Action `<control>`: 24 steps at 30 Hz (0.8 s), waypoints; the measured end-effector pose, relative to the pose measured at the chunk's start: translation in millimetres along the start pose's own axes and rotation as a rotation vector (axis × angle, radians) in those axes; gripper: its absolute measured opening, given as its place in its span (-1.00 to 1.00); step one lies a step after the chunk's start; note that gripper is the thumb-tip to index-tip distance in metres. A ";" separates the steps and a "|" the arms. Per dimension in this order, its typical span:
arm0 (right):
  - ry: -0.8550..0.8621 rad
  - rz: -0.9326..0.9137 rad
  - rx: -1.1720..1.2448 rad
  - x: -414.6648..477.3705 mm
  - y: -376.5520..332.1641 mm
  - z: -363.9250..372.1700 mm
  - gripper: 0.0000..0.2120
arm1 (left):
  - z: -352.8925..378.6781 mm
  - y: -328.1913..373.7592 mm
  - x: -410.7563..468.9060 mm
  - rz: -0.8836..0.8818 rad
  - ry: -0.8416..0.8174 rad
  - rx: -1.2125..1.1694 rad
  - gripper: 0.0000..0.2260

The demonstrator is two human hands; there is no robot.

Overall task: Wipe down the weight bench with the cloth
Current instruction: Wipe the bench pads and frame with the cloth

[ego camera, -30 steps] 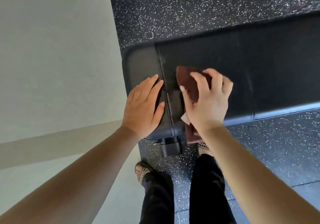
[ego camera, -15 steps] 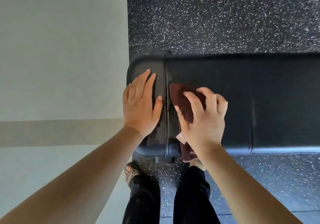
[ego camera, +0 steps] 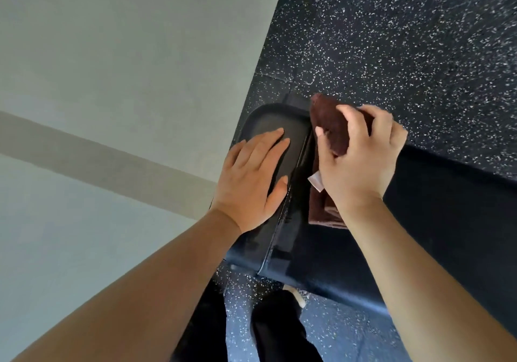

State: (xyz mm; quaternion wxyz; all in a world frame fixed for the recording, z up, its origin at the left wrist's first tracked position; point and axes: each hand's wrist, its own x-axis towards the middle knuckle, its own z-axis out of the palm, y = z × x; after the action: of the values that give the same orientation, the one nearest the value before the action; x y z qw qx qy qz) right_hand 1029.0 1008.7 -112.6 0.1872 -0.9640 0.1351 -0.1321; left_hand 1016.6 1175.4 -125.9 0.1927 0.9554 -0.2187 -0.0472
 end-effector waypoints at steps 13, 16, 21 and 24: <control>-0.105 -0.105 -0.021 -83.6 3.4 -31.9 -0.70 | -8.0 1.5 -14.7 0.009 -0.138 -0.038 -0.53; -0.055 -0.059 0.001 -73.2 -6.0 -24.3 -0.69 | -13.8 -13.1 -27.7 0.057 -0.164 -0.051 -0.53; 0.025 -0.045 0.030 -28.9 -45.9 6.8 -0.67 | -30.3 -31.6 -51.0 0.021 -0.206 -0.139 -0.54; 0.025 0.000 -0.036 -2.8 -72.3 24.9 -0.65 | -42.9 -36.7 -60.7 -0.063 -0.203 -0.241 -0.54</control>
State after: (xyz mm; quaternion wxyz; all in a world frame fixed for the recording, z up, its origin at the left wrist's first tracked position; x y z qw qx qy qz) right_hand 1049.2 1082.3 -106.8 0.1683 -0.9655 0.1397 -0.1416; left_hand 984.2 1247.3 -100.3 0.2814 0.9220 -0.1997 -0.1756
